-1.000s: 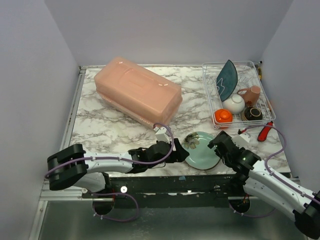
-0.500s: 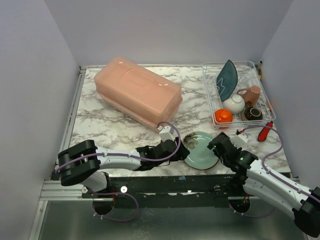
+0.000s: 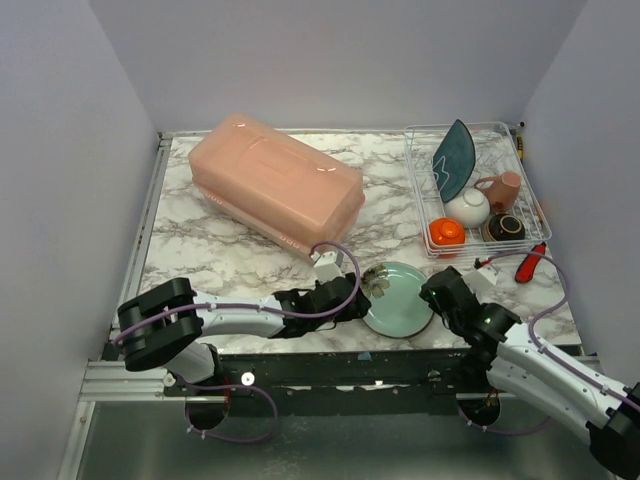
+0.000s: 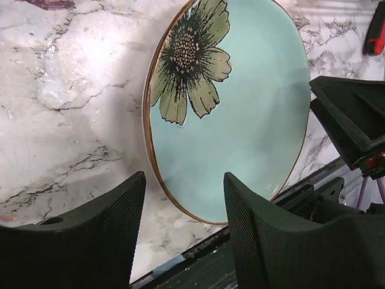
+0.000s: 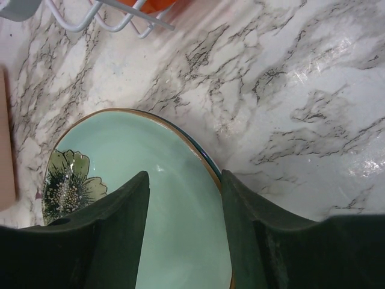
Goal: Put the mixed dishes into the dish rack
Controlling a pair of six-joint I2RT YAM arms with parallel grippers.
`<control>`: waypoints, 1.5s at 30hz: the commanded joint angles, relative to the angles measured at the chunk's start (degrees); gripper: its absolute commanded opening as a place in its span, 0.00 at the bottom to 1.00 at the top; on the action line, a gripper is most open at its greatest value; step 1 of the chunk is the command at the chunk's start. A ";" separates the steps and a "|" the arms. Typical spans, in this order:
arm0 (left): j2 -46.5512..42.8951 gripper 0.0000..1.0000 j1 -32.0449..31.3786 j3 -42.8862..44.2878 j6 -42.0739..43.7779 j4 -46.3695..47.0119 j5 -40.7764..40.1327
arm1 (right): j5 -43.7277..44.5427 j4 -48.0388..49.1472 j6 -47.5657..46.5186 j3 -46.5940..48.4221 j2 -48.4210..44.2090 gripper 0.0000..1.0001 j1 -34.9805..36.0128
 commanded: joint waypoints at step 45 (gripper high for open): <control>-2.20 0.38 1.63 0.77 3.27 9.76 6.91 | -3.29 5.12 -0.24 -0.84 4.30 0.52 -0.08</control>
